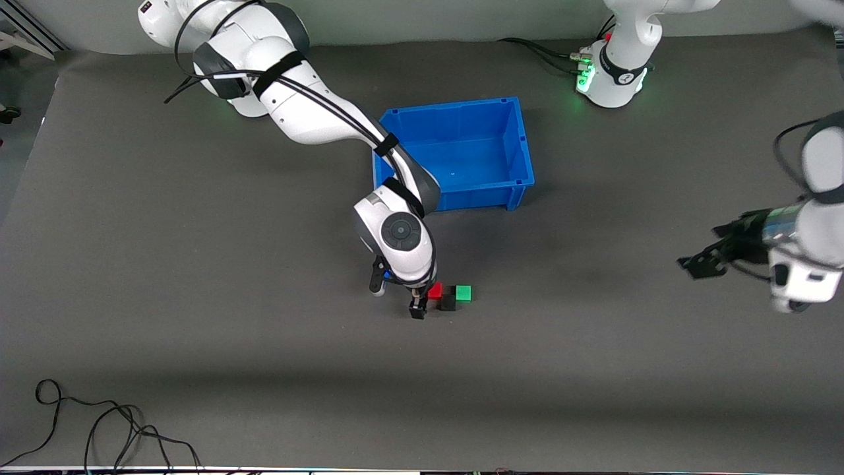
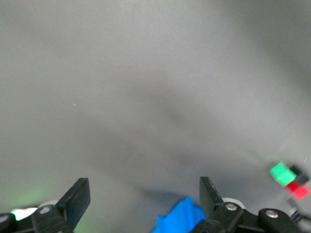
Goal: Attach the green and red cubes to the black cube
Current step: 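Open the left gripper and lift it away from the green cube, then open the right gripper and withdraw it from the red cube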
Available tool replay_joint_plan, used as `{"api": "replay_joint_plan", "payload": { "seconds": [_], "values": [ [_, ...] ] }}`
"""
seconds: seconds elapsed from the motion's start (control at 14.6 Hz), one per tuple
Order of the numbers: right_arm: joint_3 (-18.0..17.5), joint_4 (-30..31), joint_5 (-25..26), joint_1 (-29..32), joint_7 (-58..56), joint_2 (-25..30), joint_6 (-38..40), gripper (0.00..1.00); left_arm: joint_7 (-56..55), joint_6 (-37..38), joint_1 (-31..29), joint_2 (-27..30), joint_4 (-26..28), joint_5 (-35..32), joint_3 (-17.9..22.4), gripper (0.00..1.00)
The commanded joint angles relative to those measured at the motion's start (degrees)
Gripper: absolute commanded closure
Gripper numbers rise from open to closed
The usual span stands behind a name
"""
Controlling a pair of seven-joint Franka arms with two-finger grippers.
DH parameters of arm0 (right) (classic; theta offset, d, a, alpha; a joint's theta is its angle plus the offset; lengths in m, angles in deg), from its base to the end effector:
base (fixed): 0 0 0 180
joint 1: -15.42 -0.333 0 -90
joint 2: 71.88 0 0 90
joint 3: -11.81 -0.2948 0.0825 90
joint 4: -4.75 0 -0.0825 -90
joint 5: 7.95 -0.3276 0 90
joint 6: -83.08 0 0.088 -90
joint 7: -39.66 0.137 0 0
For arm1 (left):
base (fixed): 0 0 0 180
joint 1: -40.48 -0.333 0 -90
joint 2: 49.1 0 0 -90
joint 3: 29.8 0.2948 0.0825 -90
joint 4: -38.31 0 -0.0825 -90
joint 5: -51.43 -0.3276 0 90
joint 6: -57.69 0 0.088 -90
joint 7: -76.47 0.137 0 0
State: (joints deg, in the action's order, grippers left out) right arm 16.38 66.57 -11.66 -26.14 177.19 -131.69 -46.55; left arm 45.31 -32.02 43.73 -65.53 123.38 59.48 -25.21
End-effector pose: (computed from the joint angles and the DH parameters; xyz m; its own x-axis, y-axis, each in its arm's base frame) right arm 0.5657 0.4534 0.1862 -0.1705 -0.9807 -0.0954 -0.9779 0.1803 -0.1059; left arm 0.5586 -0.0108 0.4572 0.8129 0.5336 -0.2334 0.5474 -0.8369 -0.0070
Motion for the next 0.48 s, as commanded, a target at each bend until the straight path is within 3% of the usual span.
{"api": "replay_joint_plan", "payload": {
  "seconds": [0.0,0.41],
  "values": [
    [0.1,0.3,1.1,0.6,-3.8,5.3,1.0,0.0,13.0,0.9,0.0,5.2,1.3,-4.0,-0.4,0.0],
    [0.4,-0.1,1.0,3.8,-20.6,15.4,17.4,0.0,26.6,2.2,0.3,13.8,2.9,-5.4,-0.6,0.0]
  ]
}}
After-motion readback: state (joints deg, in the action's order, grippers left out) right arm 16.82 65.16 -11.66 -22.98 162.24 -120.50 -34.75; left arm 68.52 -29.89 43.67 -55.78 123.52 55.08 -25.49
